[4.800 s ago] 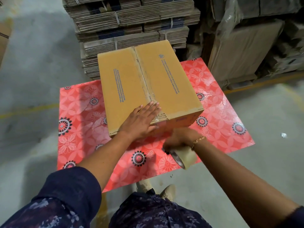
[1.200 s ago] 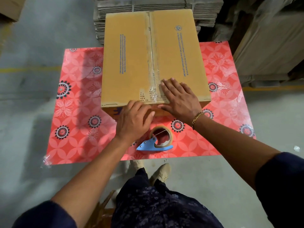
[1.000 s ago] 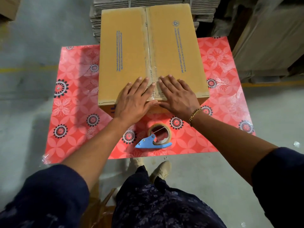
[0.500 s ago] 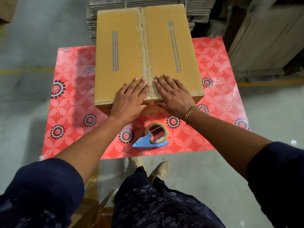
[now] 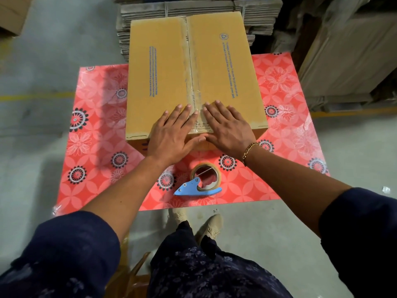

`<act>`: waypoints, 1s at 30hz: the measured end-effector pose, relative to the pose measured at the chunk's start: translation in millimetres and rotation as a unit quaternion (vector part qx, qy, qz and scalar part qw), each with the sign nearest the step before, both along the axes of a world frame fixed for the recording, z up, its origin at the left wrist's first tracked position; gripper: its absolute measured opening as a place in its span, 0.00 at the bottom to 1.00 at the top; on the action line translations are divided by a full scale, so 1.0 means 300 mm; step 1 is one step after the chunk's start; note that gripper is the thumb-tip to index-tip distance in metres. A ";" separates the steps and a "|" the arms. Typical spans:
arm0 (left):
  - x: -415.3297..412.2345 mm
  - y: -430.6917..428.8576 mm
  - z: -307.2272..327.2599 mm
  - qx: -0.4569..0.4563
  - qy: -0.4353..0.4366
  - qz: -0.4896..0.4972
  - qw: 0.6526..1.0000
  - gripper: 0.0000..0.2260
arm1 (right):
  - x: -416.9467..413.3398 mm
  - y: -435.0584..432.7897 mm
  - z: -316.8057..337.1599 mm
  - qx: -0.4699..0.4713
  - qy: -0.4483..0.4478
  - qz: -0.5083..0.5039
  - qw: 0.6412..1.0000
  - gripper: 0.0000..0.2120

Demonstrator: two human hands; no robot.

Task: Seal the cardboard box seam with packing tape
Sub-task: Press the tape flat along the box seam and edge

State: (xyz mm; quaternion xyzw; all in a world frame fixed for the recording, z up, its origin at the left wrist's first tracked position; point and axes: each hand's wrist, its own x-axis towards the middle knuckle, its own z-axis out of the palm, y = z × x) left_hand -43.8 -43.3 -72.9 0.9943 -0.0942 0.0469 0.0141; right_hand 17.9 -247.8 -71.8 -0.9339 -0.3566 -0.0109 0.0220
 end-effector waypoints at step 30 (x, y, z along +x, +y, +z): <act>-0.005 0.108 0.083 -0.143 0.035 0.118 0.982 0.43 | 0.065 -0.113 0.123 0.242 0.077 -0.207 0.945 0.37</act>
